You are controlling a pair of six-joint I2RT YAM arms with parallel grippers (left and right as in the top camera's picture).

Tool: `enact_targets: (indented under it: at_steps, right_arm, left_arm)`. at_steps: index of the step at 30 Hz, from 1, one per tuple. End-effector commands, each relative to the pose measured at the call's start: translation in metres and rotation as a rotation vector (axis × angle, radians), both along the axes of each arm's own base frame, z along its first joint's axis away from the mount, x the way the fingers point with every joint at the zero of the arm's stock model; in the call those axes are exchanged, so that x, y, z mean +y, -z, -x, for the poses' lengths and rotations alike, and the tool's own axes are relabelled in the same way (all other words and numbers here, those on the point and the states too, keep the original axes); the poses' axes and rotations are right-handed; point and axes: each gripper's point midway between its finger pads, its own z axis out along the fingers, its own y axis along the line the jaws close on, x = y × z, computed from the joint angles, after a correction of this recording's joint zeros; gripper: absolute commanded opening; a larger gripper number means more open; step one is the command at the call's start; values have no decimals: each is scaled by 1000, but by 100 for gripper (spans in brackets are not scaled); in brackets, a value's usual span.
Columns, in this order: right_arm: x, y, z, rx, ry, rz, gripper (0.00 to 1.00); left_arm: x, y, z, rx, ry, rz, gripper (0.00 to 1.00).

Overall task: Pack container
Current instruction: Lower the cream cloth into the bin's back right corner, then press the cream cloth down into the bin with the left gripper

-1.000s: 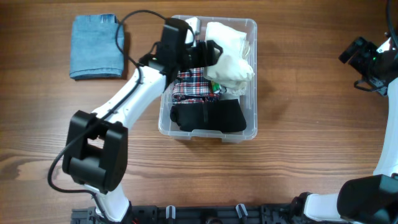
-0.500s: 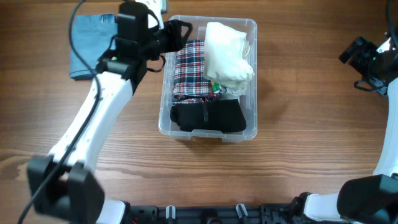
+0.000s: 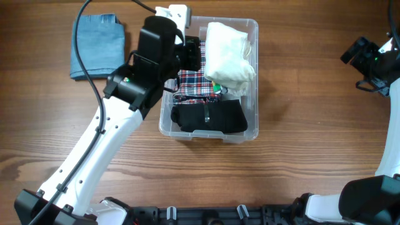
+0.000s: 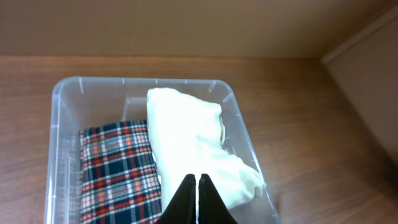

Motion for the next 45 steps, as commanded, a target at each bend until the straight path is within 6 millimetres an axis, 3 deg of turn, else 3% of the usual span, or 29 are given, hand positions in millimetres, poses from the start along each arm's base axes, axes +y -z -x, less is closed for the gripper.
enact_targets:
  at_steps: [1,3,5,8,10,14,17,26,28,30,33,37,39,42,45]
  right_arm:
    - [-1,-2,-3,-6,8,0,100]
    - [-1,-2,-3,-6,8,1,100]
    - [-1,-2,-3,-6,8,0,100]
    - [-1,-2,-3,-6,8,1,100]
    - [-1,-2,-3,-6,8,1,100]
    - [-1,-2,-3,-6,8,1,100]
    - [-1,-1,-3,-6,8,0,100]
    - [-1,-2,-3,-6,8,1,100]
    - [-1,-2,-3,-6,8,1,100]
    - [-1,-2,-3,-6,8,0,100]
    - [-1,-2,-3,-6,8,1,100]
    - [-1,-1,-3,-6,8,1,100]
    - [-1,-2,-3,-6,8,0,100]
    - [-1,-2,-3,-6,8,1,100]
    - [-1,-2,-3,-6,8,1,100]
  left_arm:
    - [-13,-18,1,-98,21,-53,4]
    - [-27,-19,4,-122,51,-62,4]
    - [-36,-6,-2,-130,20,-115,4]
    - [-54,27,-12,-133,51,-222,4]
    - [-62,71,-25,-85,19,-301,4]
    - [-71,103,-34,-54,27,-325,4]
    - [-73,124,-37,-24,33,-348,4]
    - [-61,218,-30,192,18,-446,4]
    - [-61,227,-28,209,20,-456,4]
    - [-62,227,-28,208,20,-455,4]
    - [-66,205,-34,155,13,-417,4]
    - [-66,129,-44,-9,-33,-331,4]
    - [-65,103,-45,-60,-47,-294,4]
    - [-66,105,-44,-50,-39,-287,4]
    - [-66,129,-39,30,-54,-284,4]
